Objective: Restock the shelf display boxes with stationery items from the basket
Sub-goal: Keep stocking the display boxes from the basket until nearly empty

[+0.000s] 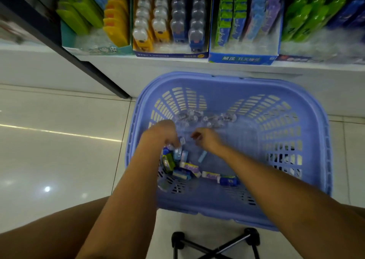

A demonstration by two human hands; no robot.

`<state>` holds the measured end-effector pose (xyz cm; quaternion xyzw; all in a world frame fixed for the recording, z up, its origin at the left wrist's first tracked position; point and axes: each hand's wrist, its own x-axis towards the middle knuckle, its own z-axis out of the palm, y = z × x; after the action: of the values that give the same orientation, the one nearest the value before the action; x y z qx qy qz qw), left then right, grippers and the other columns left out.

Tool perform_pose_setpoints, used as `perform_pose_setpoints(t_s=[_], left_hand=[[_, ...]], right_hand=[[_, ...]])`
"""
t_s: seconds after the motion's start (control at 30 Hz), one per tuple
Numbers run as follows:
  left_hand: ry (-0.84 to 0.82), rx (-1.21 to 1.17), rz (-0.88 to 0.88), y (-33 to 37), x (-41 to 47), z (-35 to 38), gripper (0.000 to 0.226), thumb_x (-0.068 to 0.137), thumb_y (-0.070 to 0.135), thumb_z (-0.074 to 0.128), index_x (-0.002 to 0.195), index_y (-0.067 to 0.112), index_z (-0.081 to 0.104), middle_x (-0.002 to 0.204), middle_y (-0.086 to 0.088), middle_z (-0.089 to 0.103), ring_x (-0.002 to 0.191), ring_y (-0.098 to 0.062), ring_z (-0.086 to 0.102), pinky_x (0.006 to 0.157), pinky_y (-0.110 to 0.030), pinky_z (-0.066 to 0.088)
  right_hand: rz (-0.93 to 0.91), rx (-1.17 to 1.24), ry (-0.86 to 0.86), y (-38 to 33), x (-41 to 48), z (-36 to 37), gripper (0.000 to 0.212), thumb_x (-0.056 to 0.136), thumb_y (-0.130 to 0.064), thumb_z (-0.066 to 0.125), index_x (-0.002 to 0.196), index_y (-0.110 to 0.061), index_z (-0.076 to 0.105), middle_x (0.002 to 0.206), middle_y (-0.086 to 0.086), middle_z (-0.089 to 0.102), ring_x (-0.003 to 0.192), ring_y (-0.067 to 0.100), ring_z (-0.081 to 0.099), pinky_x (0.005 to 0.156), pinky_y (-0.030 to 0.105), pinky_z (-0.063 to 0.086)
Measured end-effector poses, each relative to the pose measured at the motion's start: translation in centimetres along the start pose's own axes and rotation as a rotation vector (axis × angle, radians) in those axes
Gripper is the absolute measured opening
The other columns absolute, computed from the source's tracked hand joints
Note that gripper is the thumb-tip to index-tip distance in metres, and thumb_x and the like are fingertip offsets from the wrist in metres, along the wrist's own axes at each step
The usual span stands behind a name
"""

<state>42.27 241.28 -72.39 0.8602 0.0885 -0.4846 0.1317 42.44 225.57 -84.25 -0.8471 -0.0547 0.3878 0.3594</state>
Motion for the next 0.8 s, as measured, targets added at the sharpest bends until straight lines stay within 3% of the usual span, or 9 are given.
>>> perform_pose_setpoints(t_s=[0.07,0.13,0.23,0.33,0.43,0.5,0.63,0.73,0.8], left_hand=[[0.076,-0.09,0.035,-0.5,-1.9,-3.0,0.034,0.079,0.027,0.075,0.059,0.008,0.054,0.056,-0.004,0.052,0.049,-0.015,0.051,0.05,-0.025,0.041],[0.169,-0.194,0.096,-0.9,-3.8,-5.0,0.027,0.079,0.027,0.074,0.067,0.006,0.062,0.059,-0.004,0.055,0.044,-0.007,0.054,0.044,-0.016,0.041],[0.3,-0.355,0.136,-2.0,-6.7,-5.8,0.023,0.081,0.025,0.071,0.072,0.005,0.063,0.064,-0.007,0.06,0.039,0.002,0.054,0.038,-0.007,0.038],[0.292,-0.715,0.154,-3.1,-8.5,-5.7,0.014,0.085,0.02,0.069,0.092,0.008,0.062,0.078,-0.009,0.067,0.062,-0.009,0.066,0.061,-0.017,0.056],[0.279,-0.955,0.197,-3.3,-9.2,-5.3,0.012,0.09,0.015,0.063,0.101,0.013,0.061,0.075,-0.005,0.062,0.062,-0.014,0.062,0.058,-0.02,0.057],[0.334,-0.994,0.232,-3.3,-9.3,-5.2,0.012,0.092,0.018,0.06,0.102,0.012,0.062,0.074,-0.003,0.057,0.058,-0.011,0.057,0.055,-0.019,0.054],[0.496,-1.06,0.297,-3.1,-9.4,-5.1,0.026,0.086,0.032,0.067,0.081,0.007,0.061,0.065,-0.004,0.05,0.056,-0.011,0.049,0.056,-0.02,0.05],[0.538,-1.21,0.327,-2.4,-9.8,-5.2,0.023,0.086,0.034,0.067,0.068,0.02,0.066,0.067,-0.004,0.055,0.065,-0.016,0.056,0.066,-0.026,0.053],[0.444,-1.348,0.346,-1.4,-9.8,-5.2,0.015,0.089,0.033,0.063,0.085,0.019,0.068,0.081,-0.005,0.066,0.079,-0.021,0.066,0.074,-0.029,0.056]], right_hand=[[-0.1,-0.058,-0.103,-1.6,0.0,1.3,0.03,0.085,-0.004,0.062,0.114,0.0,0.063,0.119,0.018,0.063,0.11,0.029,0.059,0.092,0.037,0.045],[-0.227,-0.124,-0.175,-3.0,-0.1,2.8,0.041,0.081,-0.006,0.069,0.121,-0.003,0.06,0.126,0.015,0.059,0.115,0.028,0.055,0.095,0.034,0.042],[-0.313,-0.218,-0.183,-4.3,0.0,5.5,0.043,0.08,-0.008,0.07,0.122,-0.008,0.059,0.126,0.014,0.058,0.116,0.028,0.052,0.095,0.031,0.04],[-0.376,-0.379,-0.126,-4.5,0.4,7.0,0.035,0.082,-0.011,0.065,0.116,-0.009,0.055,0.115,0.015,0.058,0.109,0.03,0.051,0.088,0.036,0.045],[-0.445,-0.509,-0.118,-4.2,0.7,7.0,0.028,0.085,-0.021,0.063,0.109,-0.008,0.055,0.109,0.014,0.059,0.104,0.029,0.049,0.082,0.035,0.041],[-0.407,-0.339,-0.058,-4.1,0.6,6.7,0.024,0.086,-0.02,0.064,0.103,-0.005,0.057,0.103,0.015,0.06,0.098,0.028,0.053,0.079,0.033,0.041],[-0.128,0.301,0.082,-5.5,-0.2,3.5,0.014,0.088,-0.01,0.063,0.097,-0.007,0.053,0.084,0.005,0.06,0.074,0.016,0.055,0.067,0.023,0.044],[-0.15,0.644,0.094,-7.0,-2.2,-1.5,0.013,0.089,-0.002,0.06,0.101,0.002,0.06,0.072,0.002,0.062,0.061,0.009,0.059,0.06,0.017,0.051],[-0.242,0.748,0.081,-8.1,-4.6,-5.2,0.008,0.088,-0.007,0.062,0.094,-0.007,0.067,0.068,-0.003,0.068,0.058,0.005,0.063,0.059,0.016,0.052]])
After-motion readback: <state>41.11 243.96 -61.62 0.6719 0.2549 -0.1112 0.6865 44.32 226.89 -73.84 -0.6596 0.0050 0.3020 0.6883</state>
